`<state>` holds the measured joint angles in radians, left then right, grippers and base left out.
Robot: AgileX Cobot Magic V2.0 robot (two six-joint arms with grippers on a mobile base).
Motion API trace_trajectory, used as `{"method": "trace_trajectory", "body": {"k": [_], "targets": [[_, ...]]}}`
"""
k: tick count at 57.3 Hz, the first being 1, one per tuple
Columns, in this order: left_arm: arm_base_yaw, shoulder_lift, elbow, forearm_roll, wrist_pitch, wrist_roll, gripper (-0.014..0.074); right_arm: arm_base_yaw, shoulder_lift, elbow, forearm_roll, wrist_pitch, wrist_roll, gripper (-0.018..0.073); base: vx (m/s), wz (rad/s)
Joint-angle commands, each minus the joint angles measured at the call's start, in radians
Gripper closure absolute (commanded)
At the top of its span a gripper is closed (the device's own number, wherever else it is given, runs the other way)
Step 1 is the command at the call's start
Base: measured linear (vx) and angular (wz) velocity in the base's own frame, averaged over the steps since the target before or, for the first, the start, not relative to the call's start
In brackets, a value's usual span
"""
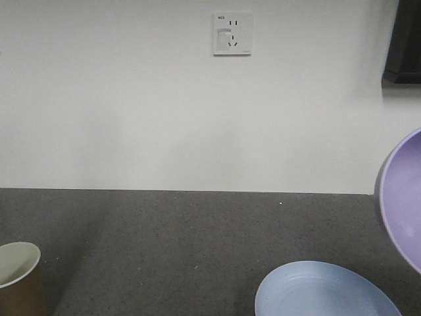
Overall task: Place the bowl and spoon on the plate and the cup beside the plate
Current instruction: 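Drive the base to the counter with the paper cup and plate, then lower the lavender bowl onto the pale blue plate and release it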
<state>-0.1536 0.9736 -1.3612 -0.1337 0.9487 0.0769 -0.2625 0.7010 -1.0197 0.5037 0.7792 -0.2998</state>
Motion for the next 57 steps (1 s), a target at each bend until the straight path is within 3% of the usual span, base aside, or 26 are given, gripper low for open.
{"method": "trace_trajectory", "body": {"k": [1, 57], "targets": [[-0.005, -0.014, -0.033, -0.015, -0.071, -0.002, 0.0599, -0.002, -0.001, -0.031, 0.025, -0.083, -0.01, 0.0571, 0.0, -0.01], [-0.005, -0.014, -0.033, -0.016, -0.063, -0.003, 0.0599, 0.003, 0.051, -0.033, 0.056, -0.066, -0.005, 0.0568, 0.0, 0.0]]}}
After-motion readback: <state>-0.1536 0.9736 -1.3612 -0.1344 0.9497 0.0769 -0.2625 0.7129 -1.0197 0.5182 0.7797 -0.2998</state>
